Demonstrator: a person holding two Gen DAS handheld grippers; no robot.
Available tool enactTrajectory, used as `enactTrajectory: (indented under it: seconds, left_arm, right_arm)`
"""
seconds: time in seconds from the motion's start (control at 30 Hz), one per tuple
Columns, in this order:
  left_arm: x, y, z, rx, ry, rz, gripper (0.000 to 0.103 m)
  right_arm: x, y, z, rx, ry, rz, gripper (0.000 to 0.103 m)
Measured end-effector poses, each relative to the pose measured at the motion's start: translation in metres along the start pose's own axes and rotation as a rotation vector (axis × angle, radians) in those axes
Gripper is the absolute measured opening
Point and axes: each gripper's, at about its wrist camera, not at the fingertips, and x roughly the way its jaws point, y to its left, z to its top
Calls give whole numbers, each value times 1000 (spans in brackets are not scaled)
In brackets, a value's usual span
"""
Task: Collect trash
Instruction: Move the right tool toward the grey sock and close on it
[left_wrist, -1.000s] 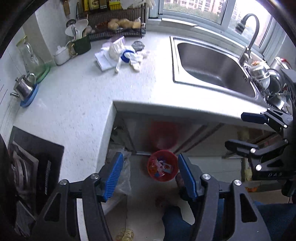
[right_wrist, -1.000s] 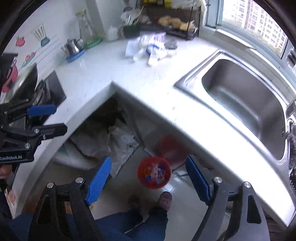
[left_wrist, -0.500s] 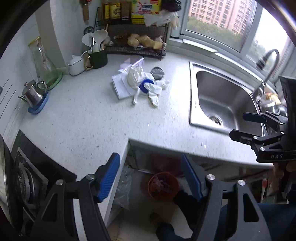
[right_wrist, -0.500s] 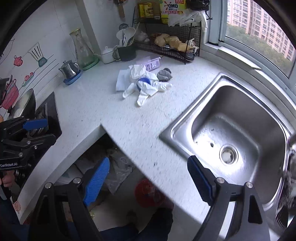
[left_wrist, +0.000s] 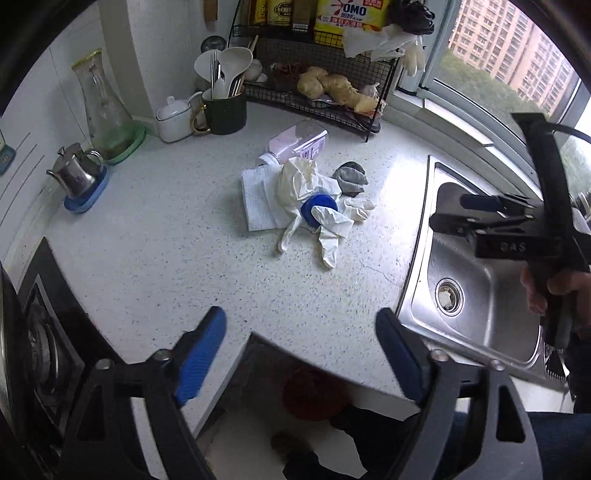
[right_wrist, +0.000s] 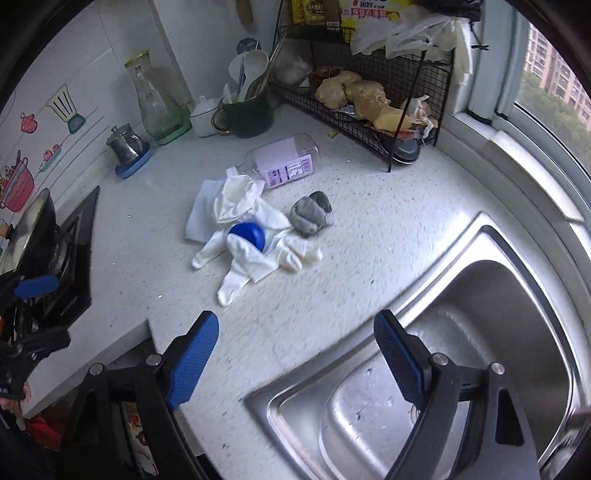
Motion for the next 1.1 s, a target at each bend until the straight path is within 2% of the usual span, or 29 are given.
enactTrajectory:
  seconds: [0.37, 0.53, 0.73, 0.8, 0.97, 1.03, 1.1]
  left_arm:
    - [25, -8, 24, -70, 52, 62, 87]
    - [31, -8, 23, -94, 80, 76, 92]
    - [34, -2, 15, -136, 112, 117, 92]
    - [32, 0, 15, -141, 112, 110, 92]
    - [33, 4, 12, -175, 130, 87, 92]
    - [36, 5, 12, -186, 139, 76, 92]
    - [38, 2, 12, -180, 145, 78, 92]
  right_arm:
    - [66, -27, 58, -73, 62, 37, 85]
    - [95, -31, 80, -77, 80, 58, 85]
    - [118, -29, 93, -114, 102, 50, 85]
    - [129, -32, 97, -112, 123, 34, 85]
    - [141, -36, 100, -95, 153, 63, 85]
    - [142, -34, 101, -108, 158, 76, 79]
    - [141, -32, 101, -119, 163, 91, 78]
